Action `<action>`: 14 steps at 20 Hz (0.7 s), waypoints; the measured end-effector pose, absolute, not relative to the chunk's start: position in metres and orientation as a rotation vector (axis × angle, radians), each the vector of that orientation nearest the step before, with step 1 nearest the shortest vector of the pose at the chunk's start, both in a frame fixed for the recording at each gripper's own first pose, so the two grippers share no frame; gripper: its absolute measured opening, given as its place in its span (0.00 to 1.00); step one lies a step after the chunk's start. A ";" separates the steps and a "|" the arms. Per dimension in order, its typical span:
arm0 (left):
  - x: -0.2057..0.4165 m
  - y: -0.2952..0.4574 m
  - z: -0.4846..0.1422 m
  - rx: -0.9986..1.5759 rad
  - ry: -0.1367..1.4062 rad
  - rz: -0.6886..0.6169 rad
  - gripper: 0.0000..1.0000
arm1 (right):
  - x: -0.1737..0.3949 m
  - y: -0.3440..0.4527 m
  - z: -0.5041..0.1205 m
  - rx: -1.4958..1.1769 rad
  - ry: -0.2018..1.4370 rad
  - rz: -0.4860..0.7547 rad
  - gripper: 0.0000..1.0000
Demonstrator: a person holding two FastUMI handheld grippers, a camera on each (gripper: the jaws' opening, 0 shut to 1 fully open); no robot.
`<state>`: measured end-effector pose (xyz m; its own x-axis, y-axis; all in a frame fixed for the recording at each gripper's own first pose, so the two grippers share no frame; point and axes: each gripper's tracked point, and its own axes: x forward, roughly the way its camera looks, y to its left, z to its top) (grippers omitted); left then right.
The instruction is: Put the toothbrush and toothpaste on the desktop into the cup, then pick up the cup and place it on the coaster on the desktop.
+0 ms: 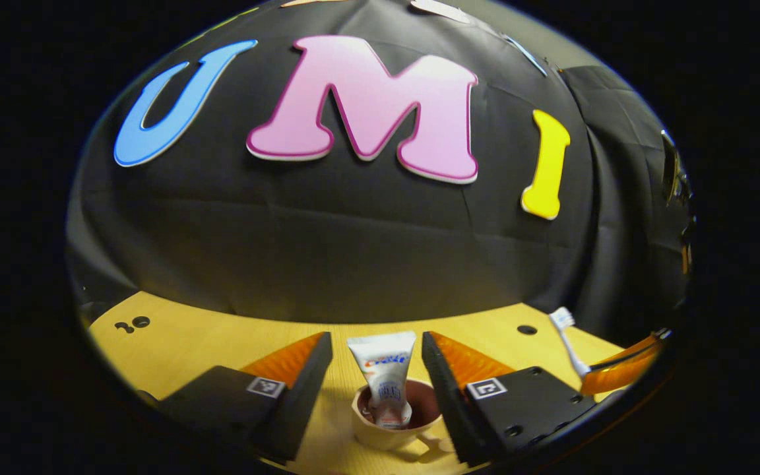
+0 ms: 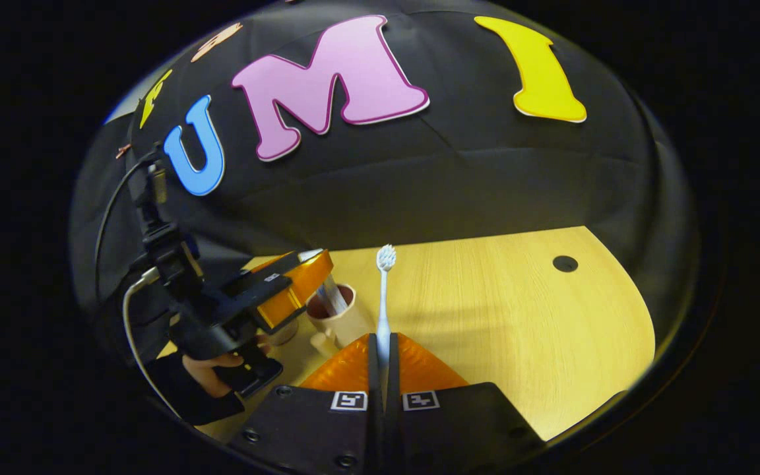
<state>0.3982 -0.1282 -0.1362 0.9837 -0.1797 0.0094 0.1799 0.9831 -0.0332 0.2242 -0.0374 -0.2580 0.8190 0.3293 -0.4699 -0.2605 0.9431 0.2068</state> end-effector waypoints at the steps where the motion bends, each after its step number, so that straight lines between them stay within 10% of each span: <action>1: 0.387 -0.122 -0.123 -0.050 -0.034 -0.171 0.95 | 0.233 -0.034 -0.251 0.132 0.495 0.321 0.05; 14: 0.271 -0.067 -0.133 -0.170 0.002 -0.099 0.95 | 0.308 0.047 -0.198 0.263 0.102 0.476 0.05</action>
